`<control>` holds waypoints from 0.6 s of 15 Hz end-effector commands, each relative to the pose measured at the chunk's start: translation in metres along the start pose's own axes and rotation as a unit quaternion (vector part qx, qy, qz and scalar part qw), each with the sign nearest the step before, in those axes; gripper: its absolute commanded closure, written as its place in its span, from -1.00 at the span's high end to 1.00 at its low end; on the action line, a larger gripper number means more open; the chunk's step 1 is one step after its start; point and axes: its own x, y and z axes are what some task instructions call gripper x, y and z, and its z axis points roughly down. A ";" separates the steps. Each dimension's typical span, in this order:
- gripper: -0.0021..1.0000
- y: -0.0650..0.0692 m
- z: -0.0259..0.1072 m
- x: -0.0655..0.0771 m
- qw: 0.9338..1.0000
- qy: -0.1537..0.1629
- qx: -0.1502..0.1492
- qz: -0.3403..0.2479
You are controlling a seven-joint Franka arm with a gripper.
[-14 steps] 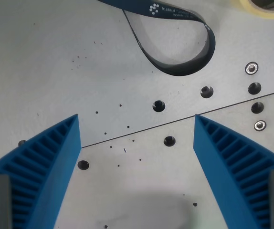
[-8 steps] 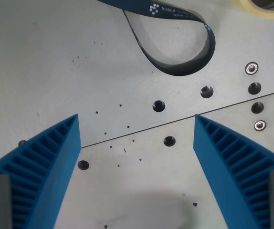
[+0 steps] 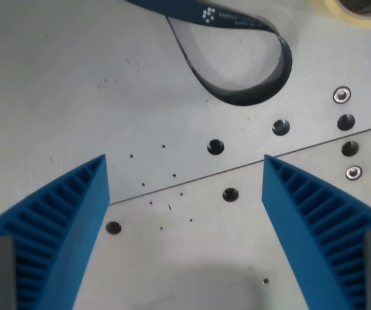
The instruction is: Move above the blue bag
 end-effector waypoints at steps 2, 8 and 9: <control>1.00 0.003 0.008 0.015 0.999 0.002 -0.002 0.039; 1.00 0.006 0.026 0.039 0.997 -0.004 -0.004 0.073; 1.00 0.007 0.030 0.044 0.997 -0.004 -0.004 0.078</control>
